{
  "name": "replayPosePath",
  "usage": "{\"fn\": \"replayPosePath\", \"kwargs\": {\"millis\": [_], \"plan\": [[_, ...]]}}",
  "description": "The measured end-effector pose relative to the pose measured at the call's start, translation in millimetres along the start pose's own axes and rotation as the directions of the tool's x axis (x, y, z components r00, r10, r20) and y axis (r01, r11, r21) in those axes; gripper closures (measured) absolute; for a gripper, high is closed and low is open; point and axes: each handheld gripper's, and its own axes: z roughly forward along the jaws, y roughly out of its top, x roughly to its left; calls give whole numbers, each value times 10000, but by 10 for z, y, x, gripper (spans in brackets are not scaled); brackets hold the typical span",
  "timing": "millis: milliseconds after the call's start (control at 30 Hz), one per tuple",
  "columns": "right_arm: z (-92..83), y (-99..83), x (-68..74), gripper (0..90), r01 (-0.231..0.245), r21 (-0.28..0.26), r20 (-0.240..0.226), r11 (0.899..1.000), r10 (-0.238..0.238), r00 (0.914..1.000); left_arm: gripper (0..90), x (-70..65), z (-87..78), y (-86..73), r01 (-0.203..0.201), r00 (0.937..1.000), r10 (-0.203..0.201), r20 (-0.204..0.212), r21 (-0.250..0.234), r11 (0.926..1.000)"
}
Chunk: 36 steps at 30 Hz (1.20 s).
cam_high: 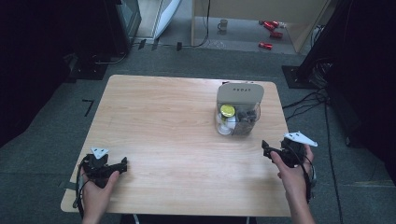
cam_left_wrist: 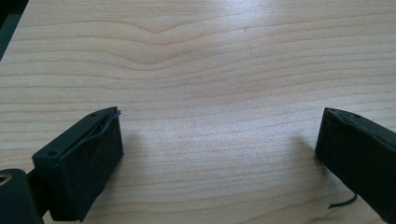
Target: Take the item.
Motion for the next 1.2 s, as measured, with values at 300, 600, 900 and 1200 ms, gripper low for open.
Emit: {"fn": "replayPosePath", "kwargs": {"millis": [300, 600, 900, 1200], "plan": [[16, 429, 31, 146, -30, -387, -234, 9992, 21, 9997, 11, 0, 0, 0, 0, 10000, 0, 0, -3, 10000], [119, 776, 73, 204, -60, -803, -565, 9968, 15, 9984, 11, 0, 0, 0, -3, 10000, 3, 0, 1, 10000], [345, 1002, 154, 262, 126, -984, -1156, 9951, -240, 9930, 11, 0, 0, 0, 0, 10000, 0, -2, -2, 10000], [569, 1079, 197, 277, 179, -1227, -1491, 9923, -362, 9882, 11, 0, 0, 0, -1, 10000, 1, -4, -2, 10000]]}}
